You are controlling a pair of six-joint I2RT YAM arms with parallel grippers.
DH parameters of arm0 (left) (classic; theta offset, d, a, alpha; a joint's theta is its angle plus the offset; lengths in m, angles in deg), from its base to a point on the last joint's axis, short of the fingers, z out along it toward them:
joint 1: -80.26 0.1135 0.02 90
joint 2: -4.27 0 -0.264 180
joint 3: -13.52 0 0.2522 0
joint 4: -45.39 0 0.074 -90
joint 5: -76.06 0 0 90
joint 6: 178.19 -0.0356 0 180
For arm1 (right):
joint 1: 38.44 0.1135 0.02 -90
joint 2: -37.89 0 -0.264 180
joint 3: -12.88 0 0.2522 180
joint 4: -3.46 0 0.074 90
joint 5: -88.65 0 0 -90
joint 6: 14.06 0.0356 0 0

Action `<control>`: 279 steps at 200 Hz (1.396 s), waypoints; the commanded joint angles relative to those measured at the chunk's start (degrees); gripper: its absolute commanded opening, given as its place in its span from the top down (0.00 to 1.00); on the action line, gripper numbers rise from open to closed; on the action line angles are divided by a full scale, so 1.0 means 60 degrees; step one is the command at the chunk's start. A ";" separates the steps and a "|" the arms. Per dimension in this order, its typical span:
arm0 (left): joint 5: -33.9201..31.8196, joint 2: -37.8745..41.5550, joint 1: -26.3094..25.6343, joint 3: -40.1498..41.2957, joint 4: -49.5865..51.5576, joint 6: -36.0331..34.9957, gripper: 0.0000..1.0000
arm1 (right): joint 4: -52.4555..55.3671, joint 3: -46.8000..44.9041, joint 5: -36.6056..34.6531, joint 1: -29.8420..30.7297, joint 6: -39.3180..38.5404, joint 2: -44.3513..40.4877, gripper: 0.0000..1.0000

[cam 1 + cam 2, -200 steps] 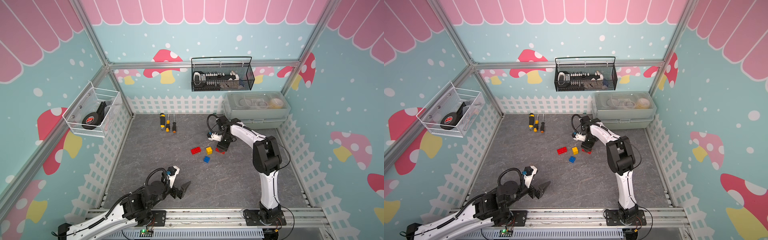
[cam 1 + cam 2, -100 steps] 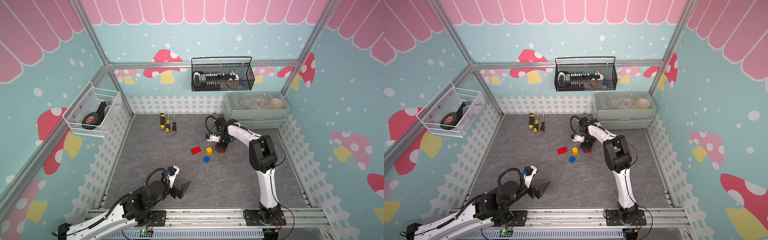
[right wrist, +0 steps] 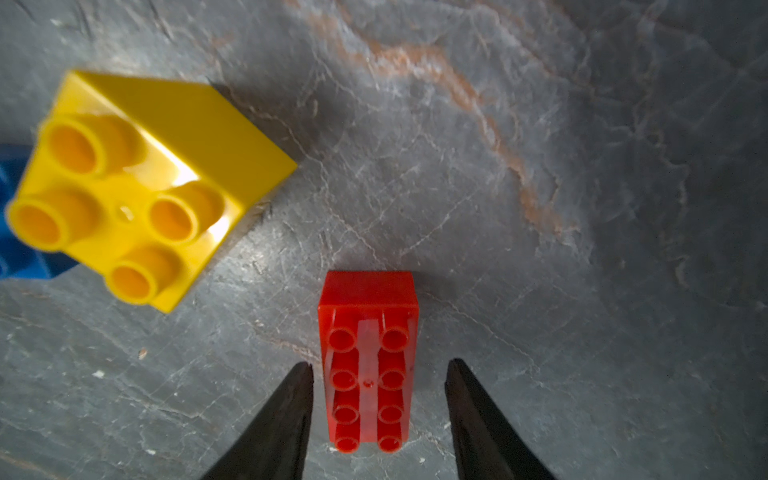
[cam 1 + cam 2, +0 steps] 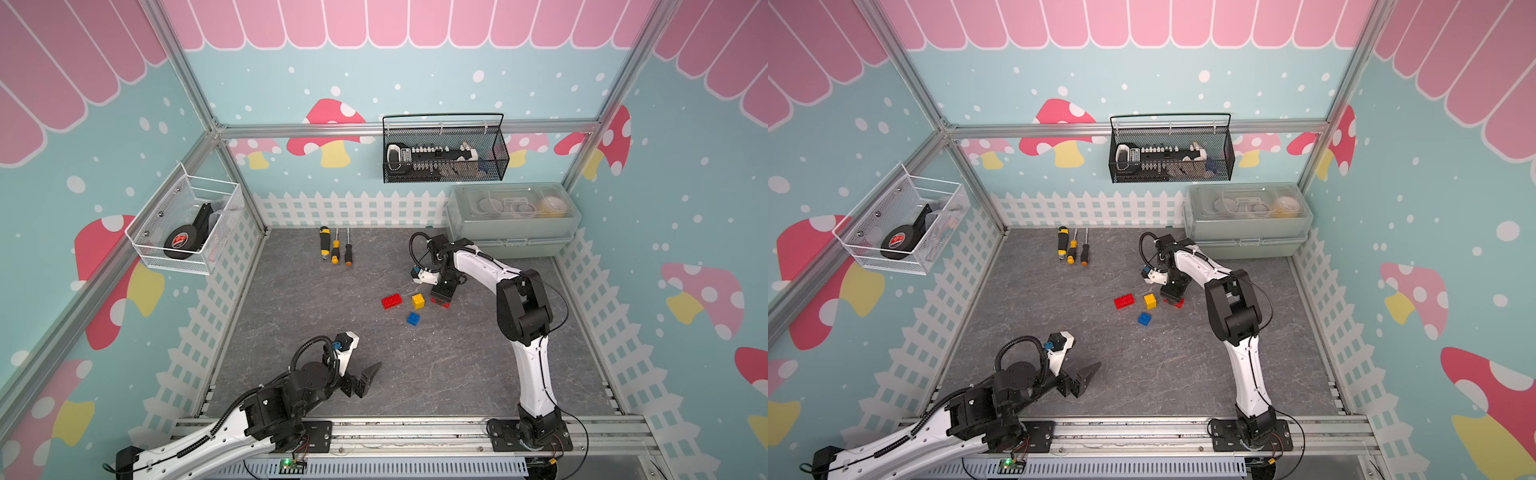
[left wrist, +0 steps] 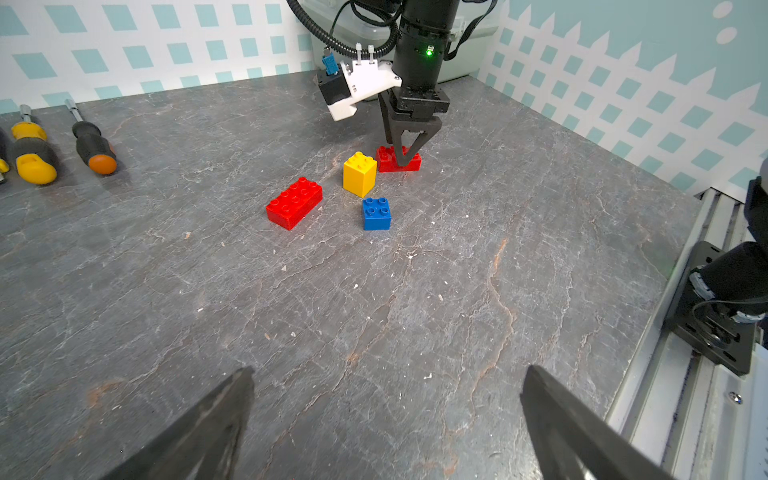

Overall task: Assemble the letter f with lego
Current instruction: Pick up the lego brick from the center of the board.

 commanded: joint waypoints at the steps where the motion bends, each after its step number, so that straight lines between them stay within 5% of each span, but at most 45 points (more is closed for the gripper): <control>1: -0.0088 0.0080 -0.0046 0.0026 -0.0132 -0.0100 0.01 | 0.0367 0.0185 -0.0009 0.0046 -0.0116 0.0215 0.47; 49: -0.0086 0.0091 -0.0047 0.0030 -0.0133 -0.0099 0.01 | 0.0441 0.0185 0.0049 0.0037 -0.0106 0.0289 0.59; 193: -0.0015 0.0181 -0.0047 0.0059 -0.0133 -0.0124 0.01 | 0.0520 0.0241 -0.0137 0.0060 -0.0205 -0.0007 0.72; 279: 0.0057 0.0385 -0.0037 0.0107 -0.0077 -0.0143 0.01 | 0.0838 0.1379 -0.0032 0.0053 -0.1800 -0.0656 0.76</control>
